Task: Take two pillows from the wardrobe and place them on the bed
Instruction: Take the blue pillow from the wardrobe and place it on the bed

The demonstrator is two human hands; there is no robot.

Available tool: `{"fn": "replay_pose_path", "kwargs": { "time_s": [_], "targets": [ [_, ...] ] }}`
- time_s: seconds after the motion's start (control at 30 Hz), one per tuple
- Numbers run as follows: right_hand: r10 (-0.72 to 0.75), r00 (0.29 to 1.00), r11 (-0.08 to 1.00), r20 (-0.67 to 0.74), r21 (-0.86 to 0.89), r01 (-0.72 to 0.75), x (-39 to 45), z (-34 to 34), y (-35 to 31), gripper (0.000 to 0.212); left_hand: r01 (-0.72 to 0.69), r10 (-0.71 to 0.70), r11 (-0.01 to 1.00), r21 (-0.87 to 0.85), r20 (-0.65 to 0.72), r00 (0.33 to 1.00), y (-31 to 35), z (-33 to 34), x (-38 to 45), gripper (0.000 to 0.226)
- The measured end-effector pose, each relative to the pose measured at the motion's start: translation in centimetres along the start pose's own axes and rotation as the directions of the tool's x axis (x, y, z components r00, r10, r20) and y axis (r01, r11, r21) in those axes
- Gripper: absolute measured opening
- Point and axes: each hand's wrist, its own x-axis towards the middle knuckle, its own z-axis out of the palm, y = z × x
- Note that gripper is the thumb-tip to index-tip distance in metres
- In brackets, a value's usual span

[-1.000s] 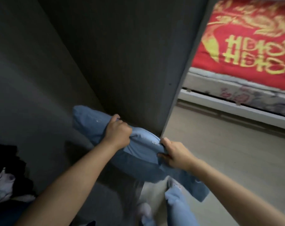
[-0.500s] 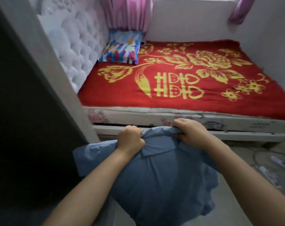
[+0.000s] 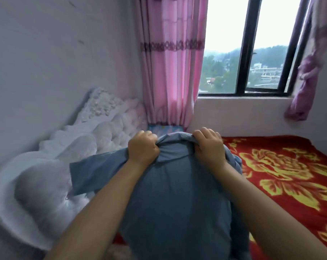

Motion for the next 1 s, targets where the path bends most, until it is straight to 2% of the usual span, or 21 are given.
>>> {"fn": "replay_pose_path", "kwargs": {
  "time_s": [0.1,0.17,0.23,0.33,0.37,0.43,0.47,0.5,0.53,0.57,0.6,0.63,0.67,0.7,0.73,0.8,0.83,0.93,1.0],
  "targets": [
    [0.054,0.99,0.998,-0.127,0.02,-0.052,9.6,6.1,1.4,0.02,-0.135,0.141,0.99,0.046,-0.189,0.972,-4.8,2.6,10.1,0.025],
    [0.078,0.98,0.997,-0.185,0.037,-0.072,15.0,9.8,2.5,0.015,-0.215,0.237,0.971,0.107,-0.289,0.927,-7.6,4.5,15.8,0.027],
    [0.108,0.974,0.994,-0.201,0.054,-0.099,18.7,13.6,3.7,0.012,-0.265,0.298,0.953,0.144,-0.308,0.904,-10.2,6.8,19.7,0.026],
    [0.074,0.982,0.997,-0.175,0.05,-0.066,20.6,19.2,5.4,0.017,-0.322,0.361,0.926,0.194,-0.219,0.906,-14.0,10.7,22.3,0.024],
    [0.05,0.99,0.998,-0.129,0.049,-0.044,20.2,21.0,5.9,0.018,-0.342,0.373,0.92,0.193,-0.159,0.914,-15.2,12.2,22.1,0.025],
    [-0.032,0.999,0.999,0.027,0.045,0.031,18.3,25.1,6.9,0.019,-0.378,0.38,0.914,0.148,0.017,0.925,-17.8,16.0,20.4,0.024],
    [-0.069,0.983,0.997,0.17,0.058,0.06,16.9,26.9,7.5,0.022,-0.4,0.386,0.909,0.113,0.128,0.914,-19.0,17.8,19.1,0.02],
    [-0.079,0.918,0.996,0.388,0.074,0.055,15.4,28.3,7.9,0.021,-0.408,0.376,0.909,0.08,0.261,0.889,-19.9,19.4,17.8,0.013],
    [-0.075,0.779,0.995,0.623,0.094,0.02,13.7,30.0,8.1,0.018,-0.373,0.308,0.925,0.068,0.441,0.843,-21.0,21.1,16.2,0.01],
    [-0.063,0.568,0.995,0.82,0.097,-0.029,12.0,31.5,8.3,0.016,-0.318,0.19,0.943,0.1,0.622,0.759,-21.7,22.7,14.6,0.011],
    [-0.06,0.328,0.993,0.943,0.091,-0.079,10.3,33.0,8.2,0.013,-0.257,0.092,0.959,0.116,0.732,0.675,-22.7,24.4,12.7,0.017],
    [-0.066,0.088,0.99,0.994,0.076,-0.115,8.7,34.5,8.0,0.01,-0.197,0.033,0.973,0.117,0.779,0.626,-23.7,25.9,10.8,0.029],
    [-0.067,-0.105,0.992,0.992,0.056,-0.112,7.0,36.0,7.5,0.012,-0.163,-0.005,0.979,0.122,0.813,0.583,-24.4,27.1,8.9,0.038],
    [-0.065,-0.192,0.994,0.979,0.047,-0.099,5.3,37.4,6.9,0.02,-0.162,-0.032,0.976,0.142,0.84,0.542,-24.8,28.0,7.2,0.042],
    [-0.063,-0.188,0.996,0.98,0.051,-0.071,3.9,38.8,6.4,0.028,-0.151,-0.048,0.978,0.146,0.856,0.514,-25.1,28.9,5.6,0.039],
    [-0.044,-0.061,0.989,0.997,0.035,-0.141,0.9,41.6,5.6,0.034,-0.094,-0.09,0.984,0.151,0.88,0.467,-25.5,30.2,2.6,0.012],
    [-0.039,-0.065,0.986,0.997,0.028,-0.165,-0.6,42.7,5.2,0.034,-0.083,-0.117,0.982,0.168,0.895,0.43,-25.7,31.0,1.1,0.009],
    [-0.033,-0.191,0.983,0.981,-0.003,-0.184,-5.6,45.5,4.4,0.036,-0.059,-0.193,0.974,0.221,0.932,0.306,-26.6,33.5,-3.1,0.023],
    [0.024,-0.222,0.973,0.975,-0.074,-0.219,-8.5,46.9,4.4,0.037,-0.047,-0.244,0.965,0.259,0.945,0.218,-27.6,35.2,-5.6,0.025]
  ]
}}
